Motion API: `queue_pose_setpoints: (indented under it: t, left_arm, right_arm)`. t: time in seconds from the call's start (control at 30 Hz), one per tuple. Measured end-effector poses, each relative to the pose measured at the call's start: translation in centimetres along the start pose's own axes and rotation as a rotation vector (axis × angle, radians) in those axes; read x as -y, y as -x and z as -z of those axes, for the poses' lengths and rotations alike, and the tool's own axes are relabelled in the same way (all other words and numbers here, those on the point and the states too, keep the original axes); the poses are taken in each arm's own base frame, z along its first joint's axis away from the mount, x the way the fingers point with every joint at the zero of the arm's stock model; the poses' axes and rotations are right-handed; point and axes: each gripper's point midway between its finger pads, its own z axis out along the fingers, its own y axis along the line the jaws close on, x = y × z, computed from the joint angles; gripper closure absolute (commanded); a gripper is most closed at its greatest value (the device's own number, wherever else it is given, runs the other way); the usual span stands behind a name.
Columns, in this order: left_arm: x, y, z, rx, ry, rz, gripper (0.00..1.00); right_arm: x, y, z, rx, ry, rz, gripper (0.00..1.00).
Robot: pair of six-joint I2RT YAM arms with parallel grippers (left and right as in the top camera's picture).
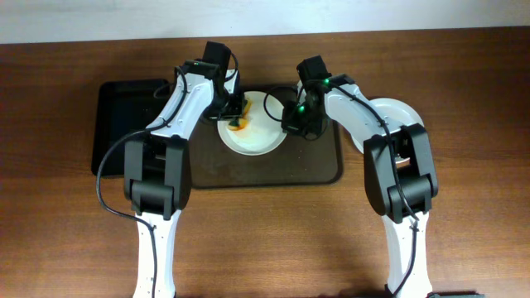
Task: Clean dirty plates on tray and stack at the side
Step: 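Scrub the last plate with the sponge in the left gripper, then lift the plate with the right gripper and stack it on the side plates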
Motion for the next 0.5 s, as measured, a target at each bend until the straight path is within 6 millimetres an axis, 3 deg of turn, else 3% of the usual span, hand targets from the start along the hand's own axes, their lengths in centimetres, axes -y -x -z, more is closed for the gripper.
queue_pose_setpoints:
  t: [0.1, 0.23, 0.3, 0.37, 0.47, 0.5]
  left_arm:
    - [0.5, -2.4, 0.2, -0.096, 0.001, -0.034, 0.99]
    - [6.5, -4.2, 0.4, -0.152, -0.325, -0.201, 0.99]
    - [7.9, -3.7, 0.5, -0.123, -0.403, -0.23, 0.99]
    - [7.2, -2.6, 1.4, -0.1, -0.436, -0.203, 0.99]
    - [2.0, 1.5, 5.8, -0.003, -0.438, -0.099, 0.99]
    - [0.0, 2.8, 8.3, 0.042, -0.432, -0.065, 0.99]
  right_arm:
    - [0.0, -0.4, 0.0, -0.012, -0.005, 0.006, 0.96]
    - [0.0, -0.4, 0.0, -0.013, -0.005, 0.009, 0.96]
    - [0.0, -0.4, -0.1, -0.013, -0.005, 0.008, 0.96]
    - [0.0, -0.4, -0.1, -0.014, -0.004, 0.009, 0.96]
    - [0.1, -0.4, 0.0, -0.018, 0.002, 0.015, 0.96]
    - [0.4, -0.3, 0.2, -0.02, 0.001, 0.016, 0.96]
